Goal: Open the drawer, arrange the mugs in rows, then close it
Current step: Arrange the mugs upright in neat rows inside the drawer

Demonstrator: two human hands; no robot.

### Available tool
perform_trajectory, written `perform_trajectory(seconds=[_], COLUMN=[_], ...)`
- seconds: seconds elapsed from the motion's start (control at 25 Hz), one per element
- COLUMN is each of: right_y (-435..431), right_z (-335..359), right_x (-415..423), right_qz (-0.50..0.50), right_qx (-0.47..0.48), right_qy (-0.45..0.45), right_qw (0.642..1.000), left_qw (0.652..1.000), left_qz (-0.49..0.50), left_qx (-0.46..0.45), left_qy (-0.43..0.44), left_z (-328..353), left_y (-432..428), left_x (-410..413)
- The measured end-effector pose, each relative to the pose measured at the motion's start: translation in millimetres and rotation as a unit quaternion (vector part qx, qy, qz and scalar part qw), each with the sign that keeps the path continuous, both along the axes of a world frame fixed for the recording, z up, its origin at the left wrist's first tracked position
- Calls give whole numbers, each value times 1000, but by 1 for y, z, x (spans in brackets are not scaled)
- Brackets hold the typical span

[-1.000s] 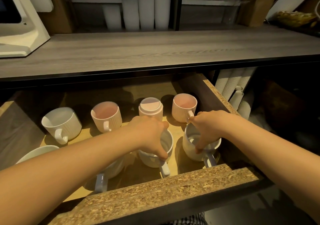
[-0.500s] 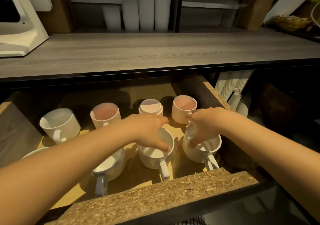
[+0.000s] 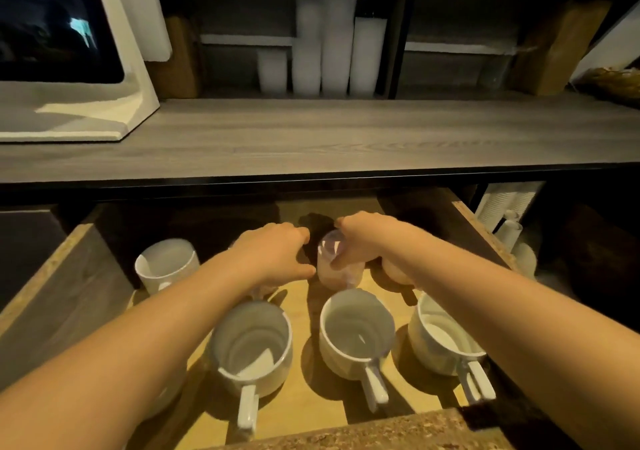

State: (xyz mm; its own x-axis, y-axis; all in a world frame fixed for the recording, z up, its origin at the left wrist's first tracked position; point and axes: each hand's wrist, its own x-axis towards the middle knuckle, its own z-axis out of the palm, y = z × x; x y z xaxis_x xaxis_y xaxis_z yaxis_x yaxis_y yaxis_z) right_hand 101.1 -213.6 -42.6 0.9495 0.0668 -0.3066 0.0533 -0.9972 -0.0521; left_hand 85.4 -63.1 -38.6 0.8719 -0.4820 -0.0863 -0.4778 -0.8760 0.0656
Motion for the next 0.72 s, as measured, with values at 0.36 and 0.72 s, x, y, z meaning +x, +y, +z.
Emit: perform_trajectory(seconds=[0.36, 0.72], right_y=[7, -1], right_z=[-26, 0], right_x=[16, -21], right_qz=[-22, 85], right_qx=[-24, -17], right_qy=[7, -166], right_qw=[999, 982], left_qw=[999, 992], left_qz=[32, 47], left_qx=[-8, -70], left_qy=[-21, 93], left_z=[-15, -16], left_y=[23, 25], left_x=[14, 16])
